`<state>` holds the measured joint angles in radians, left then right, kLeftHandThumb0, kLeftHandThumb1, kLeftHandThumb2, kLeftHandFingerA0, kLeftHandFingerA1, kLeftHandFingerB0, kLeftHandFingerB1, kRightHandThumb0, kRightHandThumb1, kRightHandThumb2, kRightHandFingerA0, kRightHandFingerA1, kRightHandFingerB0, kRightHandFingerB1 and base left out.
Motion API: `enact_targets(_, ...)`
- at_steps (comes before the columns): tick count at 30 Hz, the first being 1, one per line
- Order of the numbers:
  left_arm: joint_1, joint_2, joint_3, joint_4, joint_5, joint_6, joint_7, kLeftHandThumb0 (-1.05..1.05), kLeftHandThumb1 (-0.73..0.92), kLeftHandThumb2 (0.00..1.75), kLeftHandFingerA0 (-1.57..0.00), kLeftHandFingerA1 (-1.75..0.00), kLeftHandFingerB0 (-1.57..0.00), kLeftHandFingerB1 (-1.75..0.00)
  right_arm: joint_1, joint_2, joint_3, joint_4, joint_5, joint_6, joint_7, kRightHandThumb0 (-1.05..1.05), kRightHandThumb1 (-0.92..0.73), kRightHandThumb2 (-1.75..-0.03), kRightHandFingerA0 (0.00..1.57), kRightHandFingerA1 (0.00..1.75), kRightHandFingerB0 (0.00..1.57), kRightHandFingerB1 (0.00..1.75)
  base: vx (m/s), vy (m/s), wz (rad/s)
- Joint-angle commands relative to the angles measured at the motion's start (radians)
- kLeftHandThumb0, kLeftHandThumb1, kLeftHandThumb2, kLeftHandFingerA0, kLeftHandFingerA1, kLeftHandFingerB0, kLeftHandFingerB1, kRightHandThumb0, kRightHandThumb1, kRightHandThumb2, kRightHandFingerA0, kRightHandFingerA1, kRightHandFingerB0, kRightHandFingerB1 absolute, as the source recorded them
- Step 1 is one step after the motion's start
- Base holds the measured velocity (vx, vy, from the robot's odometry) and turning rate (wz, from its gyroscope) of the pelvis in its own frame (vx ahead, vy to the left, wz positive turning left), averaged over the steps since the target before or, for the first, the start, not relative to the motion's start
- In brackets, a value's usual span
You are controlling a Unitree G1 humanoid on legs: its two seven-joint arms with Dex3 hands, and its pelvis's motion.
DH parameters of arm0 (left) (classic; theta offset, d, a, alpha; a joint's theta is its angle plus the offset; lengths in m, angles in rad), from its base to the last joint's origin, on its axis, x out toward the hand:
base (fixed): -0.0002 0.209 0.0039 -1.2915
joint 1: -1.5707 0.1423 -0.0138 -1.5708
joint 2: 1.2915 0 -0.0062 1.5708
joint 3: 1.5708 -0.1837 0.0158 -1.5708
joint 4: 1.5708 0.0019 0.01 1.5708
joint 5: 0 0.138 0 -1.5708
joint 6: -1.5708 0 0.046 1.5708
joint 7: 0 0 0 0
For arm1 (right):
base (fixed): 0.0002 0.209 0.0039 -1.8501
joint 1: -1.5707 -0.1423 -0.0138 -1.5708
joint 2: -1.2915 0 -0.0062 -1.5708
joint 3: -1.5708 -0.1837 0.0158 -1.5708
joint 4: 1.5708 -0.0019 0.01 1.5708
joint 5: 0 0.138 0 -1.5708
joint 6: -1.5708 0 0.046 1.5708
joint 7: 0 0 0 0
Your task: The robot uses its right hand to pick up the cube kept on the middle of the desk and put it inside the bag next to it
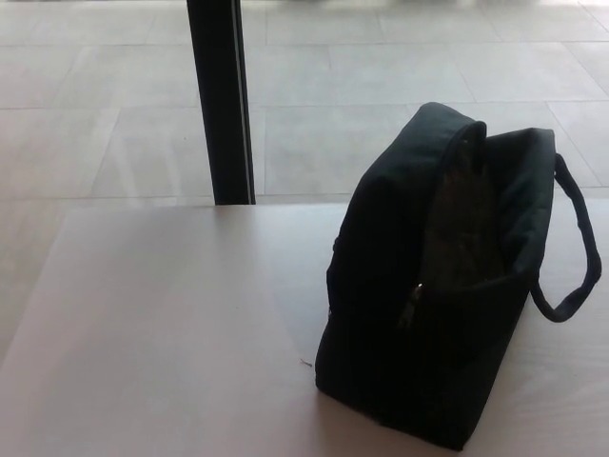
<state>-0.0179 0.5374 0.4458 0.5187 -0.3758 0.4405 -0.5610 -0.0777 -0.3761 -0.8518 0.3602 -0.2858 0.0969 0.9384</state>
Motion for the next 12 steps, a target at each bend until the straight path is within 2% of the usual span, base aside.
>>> enact_targets(1, 0.008, 0.008, 0.012, 0.041, 0.002, 0.021, 0.029, -0.57, 0.27, 1.06, -0.07, -0.62, 0.0, -0.57, 0.164, 0.203, -0.128, 0.01, 0.091, 0.042, -0.459, -0.37, -0.45, -1.05, 0.02, 0.52, 0.0, 0.49, 0.0, 0.0, 0.0)
enact_targets(3, 0.012, 0.006, 0.014, 0.043, 0.001, 0.019, 0.028, -0.56, 0.28, 1.06, -0.08, -0.63, -0.01, -0.58, 0.164, 0.193, -0.124, 0.021, 0.092, 0.043, -0.459, -0.37, -0.47, -1.05, 0.02, 0.53, 0.0, 0.49, 0.0, 0.0, 0.0)
enact_targets(4, 0.013, 0.006, 0.015, 0.043, 0.0, 0.017, 0.027, -0.96, 0.46, 1.13, -0.2, -0.72, -0.09, -0.63, 0.166, 0.196, -0.125, 0.014, 0.087, 0.053, -0.473, -0.78, -0.63, -0.97, 0.04, 0.46, 0.09, 0.42, 0.0, 0.0, 0.0)
enact_targets(5, 0.016, 0.006, 0.014, 0.039, 0.001, 0.013, 0.025, -0.97, 0.47, 1.14, -0.19, -0.72, -0.07, -0.62, 0.167, 0.196, -0.13, 0.015, 0.083, 0.061, -0.496, -0.73, -0.81, -0.64, 0.06, 0.37, 0.14, 0.27, 0.0, 0.0, 0.0)
enact_targets(6, 0.017, 0.007, 0.011, 0.037, 0.004, 0.011, 0.024, -0.97, 0.47, 1.14, -0.19, -0.72, -0.07, -0.62, 0.167, 0.194, -0.133, 0.027, 0.089, 0.052, -0.501, -0.73, -0.81, -0.64, 0.06, 0.37, 0.14, 0.27, 0.0, 0.0, 0.0)
enact_targets(7, 0.016, 0.007, 0.012, 0.039, 0.003, 0.016, 0.028, -0.57, 0.28, 1.06, -0.07, -0.62, 0.0, -0.57, 0.165, 0.179, -0.14, 0.067, 0.099, 0.039, -0.512, -0.7, -0.82, -0.67, 0.06, 0.33, 0.14, 0.25, 0.0, 0.0, 0.0)
enact_targets(10, 0.017, 0.016, 0.019, 0.041, 0.001, 0.025, 0.031, -0.57, 0.24, 1.04, -0.08, -0.62, 0.0, -0.57, 0.157, 0.177, -0.133, 0.093, 0.106, 0.046, -0.526, -0.72, -0.79, -0.66, 0.08, 0.36, 0.15, 0.26, 0.0, 0.0, 0.0)
enact_targets(11, 0.017, 0.017, 0.018, 0.041, 0.002, 0.024, 0.031, -0.57, 0.24, 1.04, -0.08, -0.62, 0.0, -0.57, 0.16, 0.177, -0.131, 0.094, 0.108, 0.045, -0.527, -0.72, -0.83, -0.65, 0.07, 0.38, 0.14, 0.28, 0.0, 0.0, 0.0)
enact_targets(12, 0.018, 0.017, 0.019, 0.042, 0.001, 0.026, 0.029, -0.57, 0.26, 1.04, -0.07, -0.62, 0.0, -0.57, 0.162, 0.18, -0.129, 0.097, 0.116, 0.05, -0.521, -0.76, -0.63, -0.97, 0.04, 0.46, 0.07, 0.39, 0.0, 0.0, 0.0)
